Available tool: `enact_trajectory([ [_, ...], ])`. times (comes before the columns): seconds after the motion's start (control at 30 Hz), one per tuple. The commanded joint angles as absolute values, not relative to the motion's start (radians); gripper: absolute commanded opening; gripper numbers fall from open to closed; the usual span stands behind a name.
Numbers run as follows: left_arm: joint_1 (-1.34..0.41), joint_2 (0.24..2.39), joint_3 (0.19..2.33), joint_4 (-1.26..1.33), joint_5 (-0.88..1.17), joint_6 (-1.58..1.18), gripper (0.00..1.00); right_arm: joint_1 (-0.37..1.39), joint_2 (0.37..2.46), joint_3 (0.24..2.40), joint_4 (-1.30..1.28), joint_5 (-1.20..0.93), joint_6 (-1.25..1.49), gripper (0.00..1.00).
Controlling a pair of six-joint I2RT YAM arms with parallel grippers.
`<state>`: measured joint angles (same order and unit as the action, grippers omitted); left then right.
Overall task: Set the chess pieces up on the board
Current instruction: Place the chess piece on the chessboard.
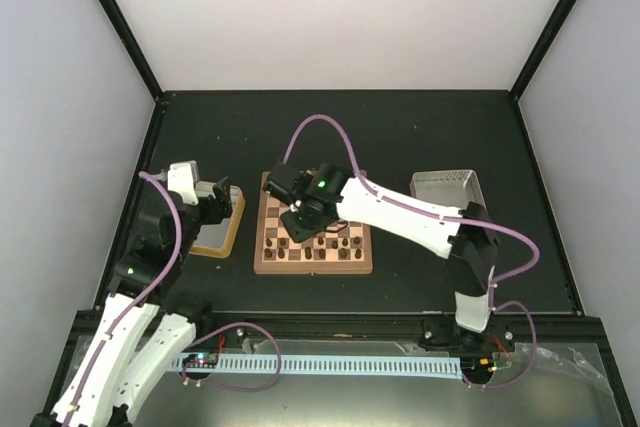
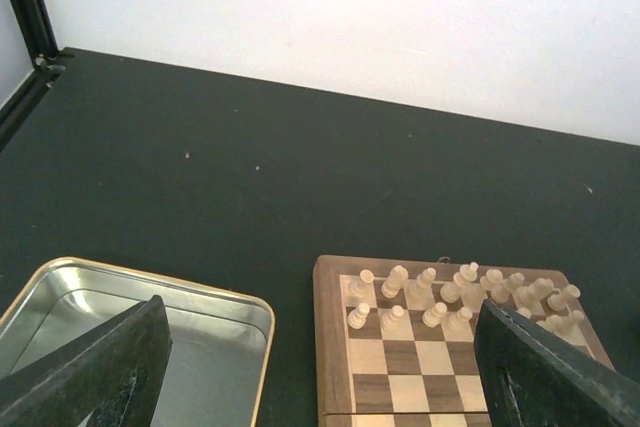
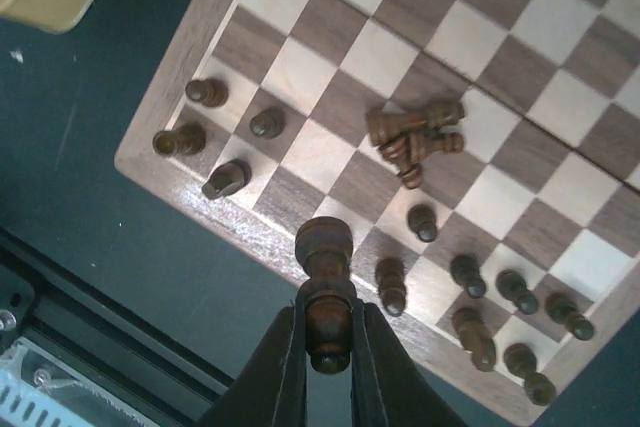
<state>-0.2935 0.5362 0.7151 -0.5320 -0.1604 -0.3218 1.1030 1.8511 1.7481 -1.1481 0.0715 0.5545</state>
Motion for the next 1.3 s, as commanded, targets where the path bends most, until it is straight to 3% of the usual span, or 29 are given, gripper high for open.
enact_trajectory([
  [0.0, -0.285, 0.509, 0.713, -0.531, -0.213, -0.321, 0.85, 1.145, 1.926, 1.814, -1.206, 0.057, 0.535, 0.01],
  [0.5, -0.285, 0.489, 0.709, -0.534, -0.233, -0.325, 0.89, 1.171, 2.134, 1.927, -1.242, 0.026, 0.496, 0.02],
  [1.27, -0.286, 0.486, 0.705, -0.534, -0.229, -0.328, 0.91, 1.173, 2.217, 1.915, -1.249, 0.036, 0.495, 0.08],
])
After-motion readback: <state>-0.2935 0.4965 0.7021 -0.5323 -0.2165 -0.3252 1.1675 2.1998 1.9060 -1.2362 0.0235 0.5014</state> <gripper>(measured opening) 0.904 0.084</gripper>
